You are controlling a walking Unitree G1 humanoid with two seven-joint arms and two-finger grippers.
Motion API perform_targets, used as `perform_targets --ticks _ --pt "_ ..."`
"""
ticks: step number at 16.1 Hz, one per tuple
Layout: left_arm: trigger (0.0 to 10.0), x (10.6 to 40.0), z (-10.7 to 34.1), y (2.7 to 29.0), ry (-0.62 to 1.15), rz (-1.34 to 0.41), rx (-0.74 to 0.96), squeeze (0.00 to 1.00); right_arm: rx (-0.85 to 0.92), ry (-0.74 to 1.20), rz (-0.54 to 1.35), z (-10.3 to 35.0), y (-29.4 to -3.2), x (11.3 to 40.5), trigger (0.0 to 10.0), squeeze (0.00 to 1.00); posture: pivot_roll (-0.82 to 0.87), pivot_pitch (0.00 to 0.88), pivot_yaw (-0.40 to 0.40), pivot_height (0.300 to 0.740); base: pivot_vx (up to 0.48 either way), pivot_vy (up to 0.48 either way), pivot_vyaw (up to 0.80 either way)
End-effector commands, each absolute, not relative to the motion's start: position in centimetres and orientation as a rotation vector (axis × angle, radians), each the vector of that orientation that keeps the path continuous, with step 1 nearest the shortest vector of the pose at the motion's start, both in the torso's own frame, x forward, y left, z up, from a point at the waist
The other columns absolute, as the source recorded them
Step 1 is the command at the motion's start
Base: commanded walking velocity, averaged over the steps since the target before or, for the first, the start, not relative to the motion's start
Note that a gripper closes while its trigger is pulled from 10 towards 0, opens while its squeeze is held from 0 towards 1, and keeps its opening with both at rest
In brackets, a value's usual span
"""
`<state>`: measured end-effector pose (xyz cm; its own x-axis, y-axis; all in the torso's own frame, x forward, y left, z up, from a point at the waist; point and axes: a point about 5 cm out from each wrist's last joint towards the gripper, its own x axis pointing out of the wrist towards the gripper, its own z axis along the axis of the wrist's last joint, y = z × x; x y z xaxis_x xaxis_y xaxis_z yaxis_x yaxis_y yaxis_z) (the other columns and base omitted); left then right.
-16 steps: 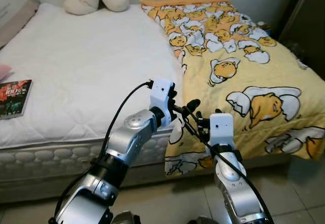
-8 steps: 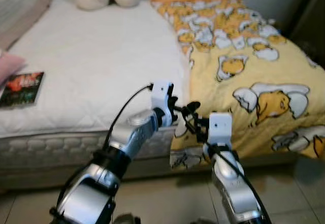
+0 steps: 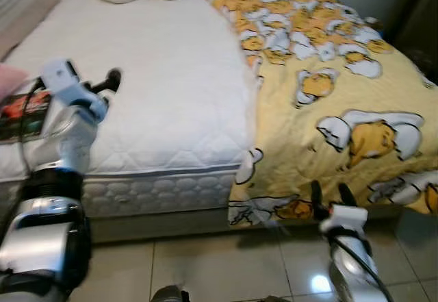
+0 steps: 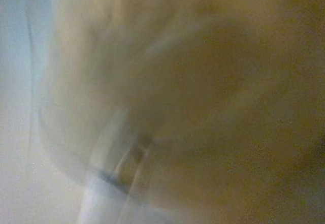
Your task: Clean up the room
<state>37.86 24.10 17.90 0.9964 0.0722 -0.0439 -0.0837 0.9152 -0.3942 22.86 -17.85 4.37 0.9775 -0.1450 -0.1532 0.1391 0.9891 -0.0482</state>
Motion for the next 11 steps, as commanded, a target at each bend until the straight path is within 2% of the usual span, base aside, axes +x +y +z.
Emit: perform_targets --ticks 1,3,11 --pt "10.0 37.7 16.5 22.4 0.083 0.024 -0.376 0.00 -0.024 0.147 -0.132 4.5 -17.4 22.9 10.0 0.00 -0.04 0.000 0.011 0.714 0.000 0.000 0.00" --pt "10.0 37.5 15.7 21.3 0.098 -0.004 -0.374 0.00 -0.027 0.142 -0.132 4.5 -17.5 23.0 10.0 0.00 -0.04 0.000 0.011 0.714 0.000 0.000 0.00" --pt "10.0 37.5 15.7 21.3 0.098 -0.004 -0.374 0.00 -0.027 0.142 -0.132 4.5 -17.5 23.0 10.0 0.00 -0.04 0.000 0.011 0.714 0.000 0.000 0.00"
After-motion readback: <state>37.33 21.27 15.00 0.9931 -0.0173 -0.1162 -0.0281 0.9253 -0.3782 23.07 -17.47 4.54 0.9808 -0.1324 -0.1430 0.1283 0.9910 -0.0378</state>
